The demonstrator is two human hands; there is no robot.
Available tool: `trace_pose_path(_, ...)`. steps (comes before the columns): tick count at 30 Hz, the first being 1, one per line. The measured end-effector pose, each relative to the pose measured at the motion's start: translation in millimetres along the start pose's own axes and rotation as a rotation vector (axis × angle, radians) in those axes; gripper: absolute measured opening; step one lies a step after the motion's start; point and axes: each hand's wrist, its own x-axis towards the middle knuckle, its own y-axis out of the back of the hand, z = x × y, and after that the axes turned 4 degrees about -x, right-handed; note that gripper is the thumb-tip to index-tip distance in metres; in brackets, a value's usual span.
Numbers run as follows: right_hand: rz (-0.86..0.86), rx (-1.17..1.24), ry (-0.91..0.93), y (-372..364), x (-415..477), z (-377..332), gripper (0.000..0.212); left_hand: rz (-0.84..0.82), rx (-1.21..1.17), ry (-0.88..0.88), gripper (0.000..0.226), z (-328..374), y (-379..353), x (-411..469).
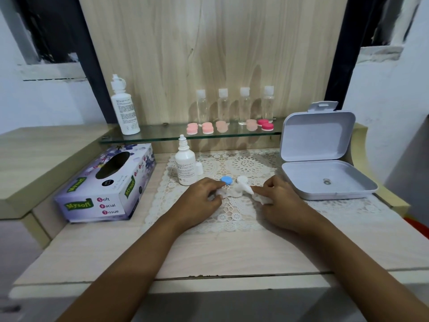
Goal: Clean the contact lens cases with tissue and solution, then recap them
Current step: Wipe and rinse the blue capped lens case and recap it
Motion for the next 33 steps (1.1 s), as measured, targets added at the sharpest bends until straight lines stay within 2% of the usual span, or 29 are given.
trace_pose_path(5,0.076,0.010,-0.006,1.4,1.4,3.7,0.030,-0.001,0.058,0.023,0.044,-3.2,4.1,-2.7)
trace_pose_path(10,0.170,-0.033,-0.049,-0.7,3.2,4.3,0.018,-0.138,0.204,0.086,0.067,-9.3,6.5,-6.8)
trace_pose_path(12,0.213,-0.005,-0.044,0.9,2.8,2.9,0.017,-0.146,0.205,0.092,0.067,-9.0,6.0,-7.0)
trace_pose_path(16,0.260,-0.019,0.027,-2.3,-0.7,0.1,0.034,-0.164,0.199,0.116,0.065,-5.9,7.3,-7.3)
trace_pose_path(24,0.247,-0.245,0.104,-0.1,-2.9,-6.7,0.021,-0.262,0.242,0.149,0.068,2.2,15.9,-8.5)
trace_pose_path(28,0.196,-0.125,0.024,7.0,0.3,-7.1,0.020,-0.326,0.232,0.161,0.065,7.1,29.6,-12.6)
trace_pose_path(33,0.207,0.015,0.024,24.6,4.1,-10.8,0.017,-0.232,0.159,0.133,0.056,11.7,51.5,-34.0)
